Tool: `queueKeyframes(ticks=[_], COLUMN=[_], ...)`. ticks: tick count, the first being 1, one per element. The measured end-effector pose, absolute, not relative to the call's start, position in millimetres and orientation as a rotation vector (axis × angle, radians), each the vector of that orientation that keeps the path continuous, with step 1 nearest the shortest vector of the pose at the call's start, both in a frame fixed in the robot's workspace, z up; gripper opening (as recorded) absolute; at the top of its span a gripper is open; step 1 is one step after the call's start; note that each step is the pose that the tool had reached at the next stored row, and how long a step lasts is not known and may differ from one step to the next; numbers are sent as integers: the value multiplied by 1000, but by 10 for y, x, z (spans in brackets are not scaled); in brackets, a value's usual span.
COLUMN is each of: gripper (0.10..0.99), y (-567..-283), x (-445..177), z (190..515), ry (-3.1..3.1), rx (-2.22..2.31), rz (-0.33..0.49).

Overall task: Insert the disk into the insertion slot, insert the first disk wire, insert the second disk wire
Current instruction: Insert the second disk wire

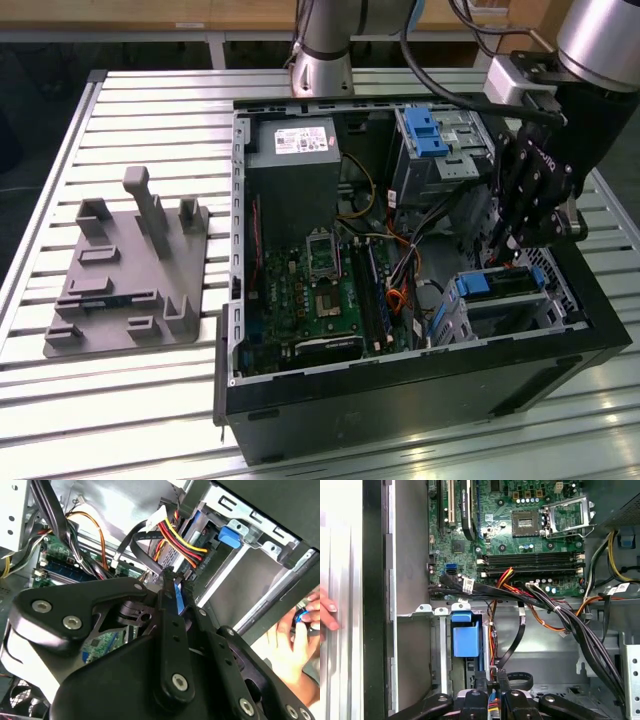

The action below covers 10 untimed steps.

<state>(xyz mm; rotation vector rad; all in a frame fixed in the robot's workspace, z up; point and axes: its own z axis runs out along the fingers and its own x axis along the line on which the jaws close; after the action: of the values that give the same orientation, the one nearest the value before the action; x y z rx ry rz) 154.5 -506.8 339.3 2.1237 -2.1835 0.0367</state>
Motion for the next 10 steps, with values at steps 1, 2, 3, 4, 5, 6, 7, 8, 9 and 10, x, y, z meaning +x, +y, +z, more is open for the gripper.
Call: queueKeyframes(ticks=[1,2,3,4,5,6,7,8,9,10], gripper=[200,200,200,200,200,200,200,200,200,200], y=[-5068,-5068,-5068,-5069,-5069,-5069,-5069,-5069,-5071,-5074], x=[1545,1545,1545,1545,1545,1545,1545,1545,1545,1545], z=[3393,3393,3393,3393,3393,3393,3393,3393,3393,3392], ry=[-2184,-2184,-2184,-2184,-2184,-2184,-2184,-2184,-2185,-2188], rx=[2124,2124,2124,2124,2124,2124,2124,2124,2125,2129], rz=[37,37,37,37,37,37,37,37,34,26])
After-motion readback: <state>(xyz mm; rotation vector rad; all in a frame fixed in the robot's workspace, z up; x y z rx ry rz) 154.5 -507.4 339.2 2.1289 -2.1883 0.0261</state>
